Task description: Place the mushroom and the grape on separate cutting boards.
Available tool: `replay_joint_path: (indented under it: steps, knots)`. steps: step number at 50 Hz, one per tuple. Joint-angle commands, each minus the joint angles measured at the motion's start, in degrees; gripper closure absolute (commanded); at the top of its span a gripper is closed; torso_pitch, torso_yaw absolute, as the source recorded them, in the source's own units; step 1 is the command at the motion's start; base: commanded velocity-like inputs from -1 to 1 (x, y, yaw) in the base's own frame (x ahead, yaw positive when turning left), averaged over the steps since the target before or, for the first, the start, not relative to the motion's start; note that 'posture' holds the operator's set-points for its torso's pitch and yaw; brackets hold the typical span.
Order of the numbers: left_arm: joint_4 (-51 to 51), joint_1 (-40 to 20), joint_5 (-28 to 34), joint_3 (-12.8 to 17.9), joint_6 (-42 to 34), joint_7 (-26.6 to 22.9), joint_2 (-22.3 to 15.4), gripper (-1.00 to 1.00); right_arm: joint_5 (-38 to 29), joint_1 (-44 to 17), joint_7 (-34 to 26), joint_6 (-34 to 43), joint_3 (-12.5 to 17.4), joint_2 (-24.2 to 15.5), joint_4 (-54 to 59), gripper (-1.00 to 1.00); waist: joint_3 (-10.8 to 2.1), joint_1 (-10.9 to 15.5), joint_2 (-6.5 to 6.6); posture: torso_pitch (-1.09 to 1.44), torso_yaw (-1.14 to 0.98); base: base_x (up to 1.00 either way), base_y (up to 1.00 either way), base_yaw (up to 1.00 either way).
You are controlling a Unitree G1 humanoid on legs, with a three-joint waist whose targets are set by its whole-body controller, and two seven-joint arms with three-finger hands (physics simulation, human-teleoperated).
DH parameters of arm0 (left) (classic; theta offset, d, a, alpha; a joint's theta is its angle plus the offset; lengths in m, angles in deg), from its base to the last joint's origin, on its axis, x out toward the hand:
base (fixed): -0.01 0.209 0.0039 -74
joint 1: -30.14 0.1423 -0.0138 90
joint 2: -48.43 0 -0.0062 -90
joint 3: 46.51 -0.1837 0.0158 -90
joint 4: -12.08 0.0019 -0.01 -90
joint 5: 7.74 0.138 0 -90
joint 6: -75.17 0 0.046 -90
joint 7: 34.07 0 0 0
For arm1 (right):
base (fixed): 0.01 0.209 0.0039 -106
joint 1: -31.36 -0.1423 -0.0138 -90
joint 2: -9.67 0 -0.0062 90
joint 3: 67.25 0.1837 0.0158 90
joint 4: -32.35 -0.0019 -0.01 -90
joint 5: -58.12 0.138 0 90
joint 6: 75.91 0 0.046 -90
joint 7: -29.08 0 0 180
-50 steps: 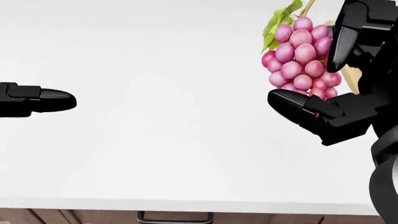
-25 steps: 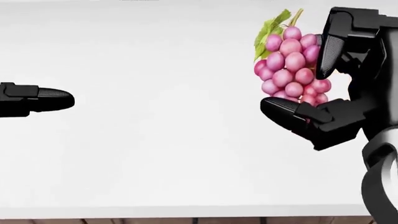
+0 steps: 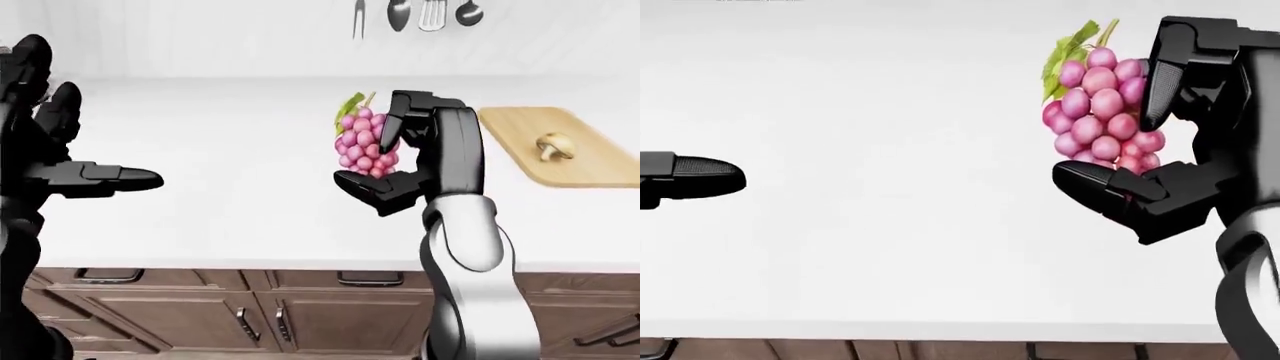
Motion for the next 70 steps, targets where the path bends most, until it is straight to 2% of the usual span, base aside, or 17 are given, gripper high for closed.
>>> replay_joint_path:
  steps: [1,6,7,15,18,21,26,30,35,38,39,51,52,56,60,65,70]
  knots:
    - [-4.52,-2.87,-0.87,0.82,-2.95,-0.53,-0.80,-1.00,-1.15,-2.09,1.09,-3.16,1.50,-0.56,-2.10,1.00,-1.14,-0.37,0.30,0.00,-0.09,-0.05,0.17,0.00]
    - [-7.75,-2.85,-0.87,0.74,-5.10,-0.74,-0.79,-1.00,-1.14,-1.78,0.94,-3.26,1.81,-0.62,-2.34,1.00,-1.76,-0.64,-4.81,0.00,-0.09,-0.05,0.17,0.00]
    - [-7.87,-2.79,-0.32,0.42,-5.71,-0.45,-1.31,-1.00,-1.08,-1.99,0.95,-2.99,1.87,-0.62,-2.42,1.00,-1.03,-1.21,-2.34,0.00,-0.09,-0.05,0.17,0.00]
    - [-9.23,-0.06,0.46,0.36,-4.60,-1.08,0.24,-1.00,-1.34,-1.07,1.06,-3.63,1.12,-0.17,-2.68,1.00,-0.40,-0.50,-0.34,0.00,-0.09,-0.04,0.17,0.00]
    - [-9.07,0.02,0.63,0.23,-4.12,-1.10,0.86,-1.00,-1.65,-0.69,0.94,-4.01,0.93,-0.04,-2.53,1.00,-1.22,-0.75,4.60,0.00,-0.09,-0.04,0.16,0.00]
    - [-8.99,0.58,1.05,-0.01,-3.77,-1.14,0.93,-1.00,-1.88,-0.54,0.69,-4.05,0.93,0.18,-2.57,1.00,-0.47,-0.88,3.66,0.00,-0.09,-0.04,0.22,0.00]
    - [-8.08,0.65,1.46,-0.50,-2.85,-0.94,1.49,-1.00,-1.86,-0.32,0.66,-4.46,0.92,0.54,-2.46,1.00,0.29,-1.80,-4.80,0.00,-0.09,-0.03,0.69,0.00]
    - [-8.55,0.57,1.69,-0.69,-3.24,-1.13,1.57,-1.00,-1.89,-0.01,0.54,-4.70,0.96,0.49,-2.56,1.00,-1.78,-1.66,-3.93,0.00,-0.09,0.00,0.72,0.00]
    - [-8.22,0.47,2.40,-1.20,-3.11,-1.46,1.36,-1.00,-1.80,-0.11,0.39,-4.66,1.22,0.46,-2.59,1.00,-0.41,-2.02,-0.44,0.00,-0.09,0.00,0.71,0.00]
    - [-8.02,0.20,2.57,-1.38,-3.12,-1.51,1.60,-1.00,-1.91,-0.40,0.33,-4.52,1.01,0.21,-2.43,1.00,-1.96,-1.93,6.97,0.00,-0.09,0.00,0.69,0.00]
    - [-7.79,-0.03,2.67,-1.76,-3.17,-1.53,1.63,-1.00,-1.88,-0.40,0.21,-4.65,1.04,0.17,-2.36,1.00,-1.48,-1.56,4.13,0.00,-0.09,0.00,0.70,0.00]
    - [-7.60,0.53,3.72,-2.23,-2.63,-2.23,2.06,-1.00,-2.27,-0.14,-0.28,-5.40,0.90,0.03,-2.26,1.00,-1.40,-1.43,-4.67,0.00,-0.09,0.00,0.67,0.00]
    - [-7.72,0.58,3.80,-2.26,-2.65,-2.35,2.01,-1.00,-2.31,-0.15,-0.29,-5.42,0.91,0.06,-2.26,1.00,-0.66,-2.09,-2.20,0.00,-0.09,0.00,0.58,0.00]
    - [-8.07,1.25,4.19,-2.20,-2.54,-2.74,2.21,-1.00,-2.42,0.38,-0.47,-5.79,0.79,0.30,-2.43,1.00,-1.92,-1.33,-2.68,0.00,-0.09,0.00,0.41,0.00]
    - [-8.49,0.77,4.40,-2.29,-3.26,-2.96,2.24,-1.00,-2.45,0.20,-0.44,-5.84,0.71,0.53,-2.26,1.00,-0.99,-1.20,5.37,0.00,-0.09,0.00,0.29,0.00]
    - [-8.21,1.02,4.95,-2.73,-2.82,-3.05,2.54,-1.00,-2.64,0.72,-0.71,-6.04,0.73,0.57,-2.52,1.00,-1.05,-0.56,1.57,0.00,-0.09,0.00,0.40,0.00]
    - [-7.56,1.12,5.59,-3.23,-2.06,-2.90,2.95,-1.00,-2.67,0.99,-0.81,-6.02,0.73,0.63,-2.80,1.00,-0.45,-1.39,-6.27,0.00,-0.09,0.05,0.65,0.00]
